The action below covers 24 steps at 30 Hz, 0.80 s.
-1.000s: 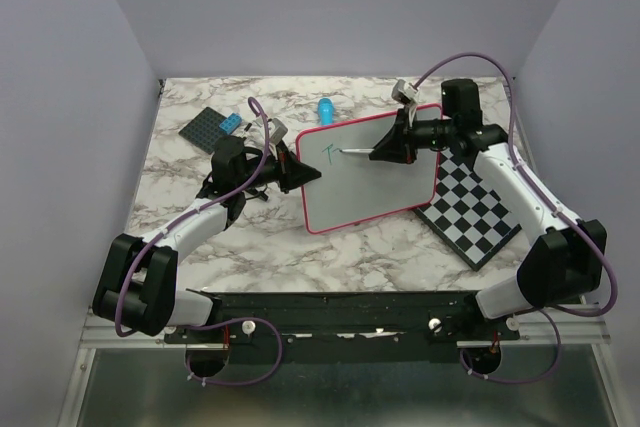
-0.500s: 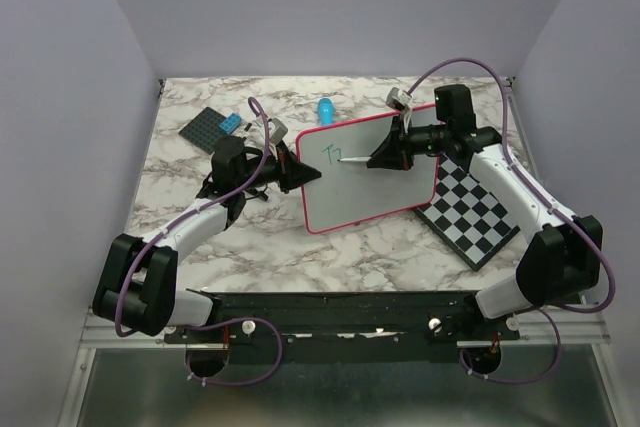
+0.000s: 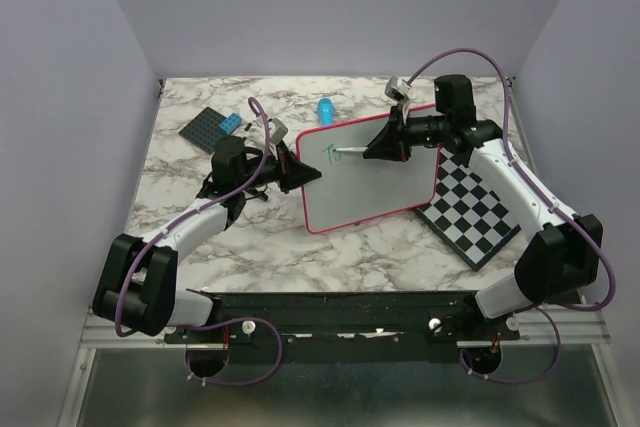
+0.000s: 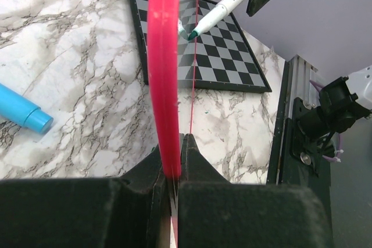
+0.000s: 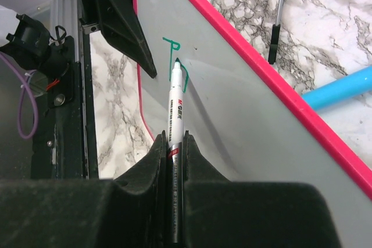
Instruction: Write a sentence on the whiteboard
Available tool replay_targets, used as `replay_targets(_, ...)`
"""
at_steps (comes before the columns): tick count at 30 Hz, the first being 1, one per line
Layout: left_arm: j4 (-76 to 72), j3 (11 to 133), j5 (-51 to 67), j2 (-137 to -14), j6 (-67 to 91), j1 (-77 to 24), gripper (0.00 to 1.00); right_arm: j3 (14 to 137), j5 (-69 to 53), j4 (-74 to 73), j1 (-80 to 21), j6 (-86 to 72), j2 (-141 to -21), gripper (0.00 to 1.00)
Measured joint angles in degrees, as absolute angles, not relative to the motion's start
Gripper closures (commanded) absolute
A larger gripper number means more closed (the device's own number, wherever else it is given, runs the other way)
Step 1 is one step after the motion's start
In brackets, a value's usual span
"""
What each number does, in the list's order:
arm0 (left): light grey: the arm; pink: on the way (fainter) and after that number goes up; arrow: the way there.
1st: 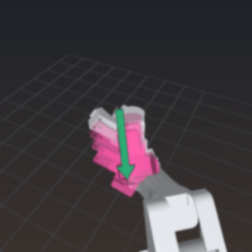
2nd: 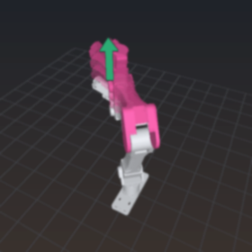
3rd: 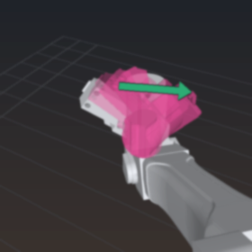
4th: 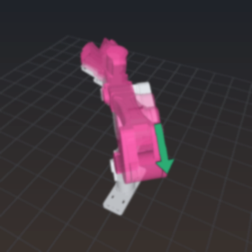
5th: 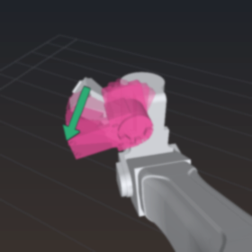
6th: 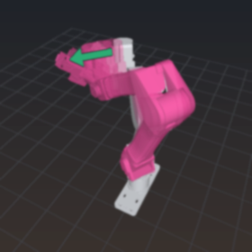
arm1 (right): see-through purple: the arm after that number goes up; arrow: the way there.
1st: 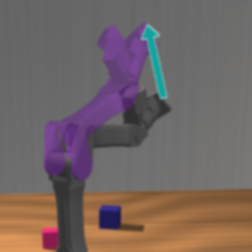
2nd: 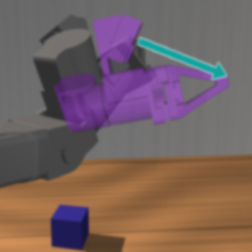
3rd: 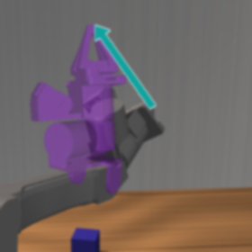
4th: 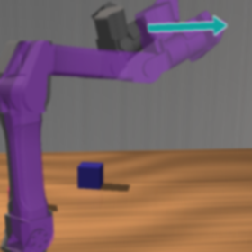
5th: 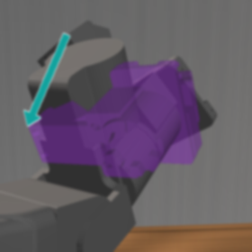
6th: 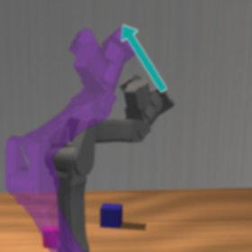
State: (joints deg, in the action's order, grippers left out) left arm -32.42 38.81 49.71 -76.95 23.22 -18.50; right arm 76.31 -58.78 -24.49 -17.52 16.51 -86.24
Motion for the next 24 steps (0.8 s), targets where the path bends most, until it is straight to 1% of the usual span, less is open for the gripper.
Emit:
replay_targets(7,-32.4,38.81,49.74,-76.95,23.09,-18.5,1.0,75.42,-59.57,-24.51,-17.52,16.97,-85.49,0.99)
replay_targets(16,-32.36,38.85,49.76,-76.95,22.94,-18.5,1.0,73.1,-61.43,-24.93,-16.25,17.67,-78.61,0.99)
replay_targets(24,-32.16,38.87,49.76,-76.95,22.92,-18.5,1.0,72.97,-61.58,-24.97,-13.17,18.09,-79.5,1.0)
